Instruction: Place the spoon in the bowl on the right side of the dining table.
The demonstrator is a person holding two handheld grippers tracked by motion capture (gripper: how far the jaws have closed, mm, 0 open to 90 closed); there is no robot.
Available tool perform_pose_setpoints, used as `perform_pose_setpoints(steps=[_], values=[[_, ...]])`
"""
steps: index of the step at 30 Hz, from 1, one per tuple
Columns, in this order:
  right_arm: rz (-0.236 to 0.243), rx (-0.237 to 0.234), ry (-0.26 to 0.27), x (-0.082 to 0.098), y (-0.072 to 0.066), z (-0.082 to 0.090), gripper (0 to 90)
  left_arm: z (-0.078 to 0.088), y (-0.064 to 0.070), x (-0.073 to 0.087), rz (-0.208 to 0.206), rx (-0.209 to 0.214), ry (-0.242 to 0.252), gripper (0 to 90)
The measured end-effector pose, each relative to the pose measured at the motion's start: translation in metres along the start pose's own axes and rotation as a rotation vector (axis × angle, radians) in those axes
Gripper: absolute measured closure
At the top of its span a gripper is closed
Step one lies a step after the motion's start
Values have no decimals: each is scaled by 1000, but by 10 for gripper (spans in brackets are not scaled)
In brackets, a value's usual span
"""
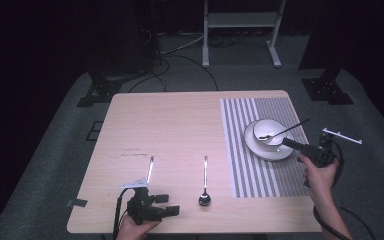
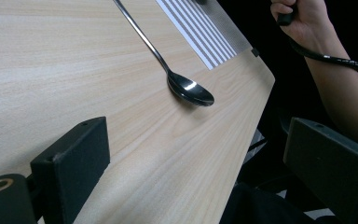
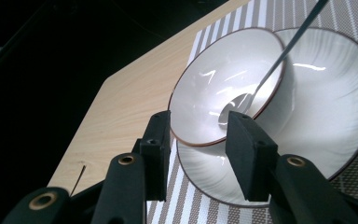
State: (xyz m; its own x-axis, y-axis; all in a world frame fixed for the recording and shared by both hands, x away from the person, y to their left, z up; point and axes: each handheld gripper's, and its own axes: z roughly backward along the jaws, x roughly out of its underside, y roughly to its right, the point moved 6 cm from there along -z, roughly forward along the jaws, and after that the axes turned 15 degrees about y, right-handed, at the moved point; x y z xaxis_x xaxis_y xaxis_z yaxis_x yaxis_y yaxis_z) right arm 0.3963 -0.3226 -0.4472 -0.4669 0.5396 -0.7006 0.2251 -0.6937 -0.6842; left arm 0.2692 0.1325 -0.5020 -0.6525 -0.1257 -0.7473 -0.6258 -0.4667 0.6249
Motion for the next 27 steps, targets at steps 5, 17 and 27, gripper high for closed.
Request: perform_pose_setpoints(steps=[5, 17, 27], values=[[8, -19, -16, 9, -7, -1, 578, 2, -1, -1, -2, -2, 2, 55], [33, -60, -41, 23, -27, -1, 540, 5, -1, -2, -3, -8, 16, 55], [61, -77, -65, 36, -36, 1, 511, 6, -1, -3, -1, -5, 20, 55]])
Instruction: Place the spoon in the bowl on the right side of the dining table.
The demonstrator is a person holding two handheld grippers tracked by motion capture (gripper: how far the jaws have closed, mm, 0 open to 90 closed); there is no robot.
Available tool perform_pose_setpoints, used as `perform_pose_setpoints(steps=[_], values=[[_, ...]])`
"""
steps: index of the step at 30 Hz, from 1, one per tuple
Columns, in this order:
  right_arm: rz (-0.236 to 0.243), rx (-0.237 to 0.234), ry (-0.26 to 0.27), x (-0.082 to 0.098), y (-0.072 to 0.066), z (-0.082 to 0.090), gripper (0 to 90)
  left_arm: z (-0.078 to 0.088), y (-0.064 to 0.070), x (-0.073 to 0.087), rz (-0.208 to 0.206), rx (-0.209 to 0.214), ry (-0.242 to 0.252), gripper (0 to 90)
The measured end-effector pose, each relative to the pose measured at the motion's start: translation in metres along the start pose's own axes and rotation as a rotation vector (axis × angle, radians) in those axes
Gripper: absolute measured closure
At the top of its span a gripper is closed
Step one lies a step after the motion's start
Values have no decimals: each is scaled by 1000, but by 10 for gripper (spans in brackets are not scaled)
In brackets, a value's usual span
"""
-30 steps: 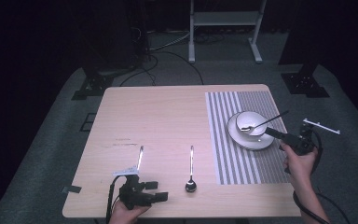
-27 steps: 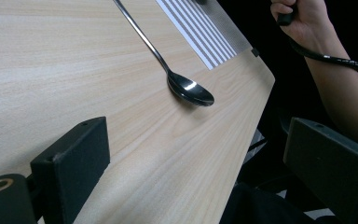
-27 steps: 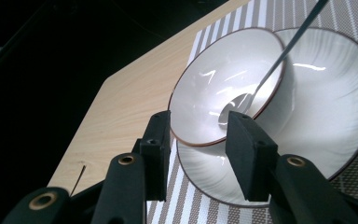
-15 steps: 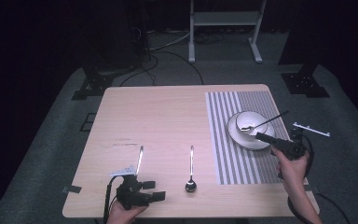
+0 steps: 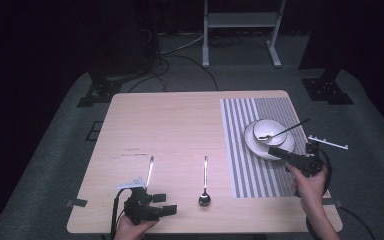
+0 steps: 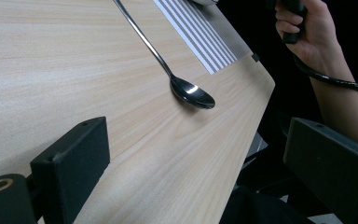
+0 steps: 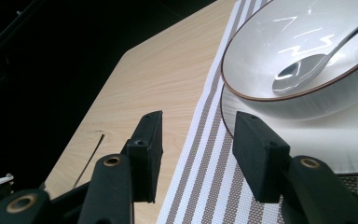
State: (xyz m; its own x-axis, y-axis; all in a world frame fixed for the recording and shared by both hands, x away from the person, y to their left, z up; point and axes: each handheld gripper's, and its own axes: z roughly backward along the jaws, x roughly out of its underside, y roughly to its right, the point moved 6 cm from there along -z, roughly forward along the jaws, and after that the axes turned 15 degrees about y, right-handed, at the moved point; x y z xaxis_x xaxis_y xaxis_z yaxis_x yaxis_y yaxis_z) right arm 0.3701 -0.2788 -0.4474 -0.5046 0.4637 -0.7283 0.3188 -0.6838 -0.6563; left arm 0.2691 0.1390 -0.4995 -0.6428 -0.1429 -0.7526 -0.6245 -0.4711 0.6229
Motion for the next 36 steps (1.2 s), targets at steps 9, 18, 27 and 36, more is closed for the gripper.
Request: perform_pose_setpoints(steps=[9, 18, 27, 36], values=[[31, -7, -14, 9, -8, 2, 501, 2, -1, -1, -1, 0, 7, 55], [35, -33, -14, 17, -18, 7, 485, 3, -1, -2, 2, -2, 12, 55], [41, -50, -31, 26, -26, 10, 469, 3, -1, -3, -2, -3, 16, 55], [44, -65, -37, 34, -31, 12, 453, 4, -1, -4, -3, -6, 19, 55]])
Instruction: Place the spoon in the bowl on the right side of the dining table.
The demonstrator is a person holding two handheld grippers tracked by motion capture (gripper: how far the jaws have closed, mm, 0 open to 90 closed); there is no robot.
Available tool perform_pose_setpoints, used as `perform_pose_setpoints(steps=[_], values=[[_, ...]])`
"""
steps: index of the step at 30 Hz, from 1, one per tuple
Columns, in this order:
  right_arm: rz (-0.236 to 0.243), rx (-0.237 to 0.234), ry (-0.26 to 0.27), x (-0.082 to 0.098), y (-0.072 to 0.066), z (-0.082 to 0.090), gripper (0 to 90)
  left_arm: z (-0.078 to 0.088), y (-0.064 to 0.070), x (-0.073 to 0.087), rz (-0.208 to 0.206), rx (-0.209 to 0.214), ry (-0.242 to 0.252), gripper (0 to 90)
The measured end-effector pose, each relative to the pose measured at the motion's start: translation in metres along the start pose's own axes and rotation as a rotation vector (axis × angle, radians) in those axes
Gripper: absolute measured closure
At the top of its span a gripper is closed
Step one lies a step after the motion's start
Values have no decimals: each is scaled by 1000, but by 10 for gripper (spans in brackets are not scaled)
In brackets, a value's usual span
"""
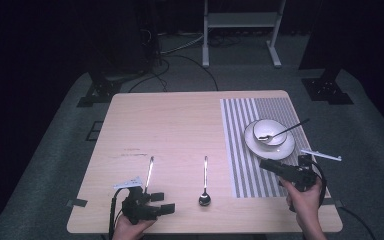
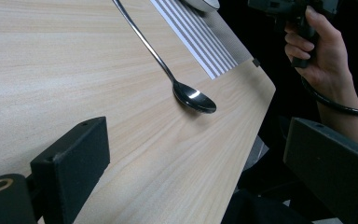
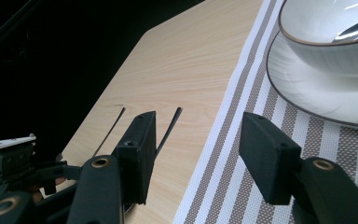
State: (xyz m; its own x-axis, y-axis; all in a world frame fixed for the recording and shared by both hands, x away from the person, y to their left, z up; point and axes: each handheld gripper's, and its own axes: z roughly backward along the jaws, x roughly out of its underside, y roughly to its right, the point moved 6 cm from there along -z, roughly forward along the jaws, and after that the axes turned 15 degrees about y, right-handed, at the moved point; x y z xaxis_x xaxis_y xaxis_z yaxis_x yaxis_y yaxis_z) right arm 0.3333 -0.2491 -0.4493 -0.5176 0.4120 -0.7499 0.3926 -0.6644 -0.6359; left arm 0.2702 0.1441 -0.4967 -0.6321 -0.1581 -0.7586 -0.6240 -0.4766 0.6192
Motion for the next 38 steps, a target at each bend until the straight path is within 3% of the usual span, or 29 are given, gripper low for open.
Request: perform_pose_setpoints(steps=[28, 38], values=[[-8, -19, -33, 35, 0, 9, 413, 0, 2, 0, -7, 9, -3, 55], [-22, -73, -14, 53, -3, 7, 404, 0, 3, 0, -6, 12, -6, 55]])
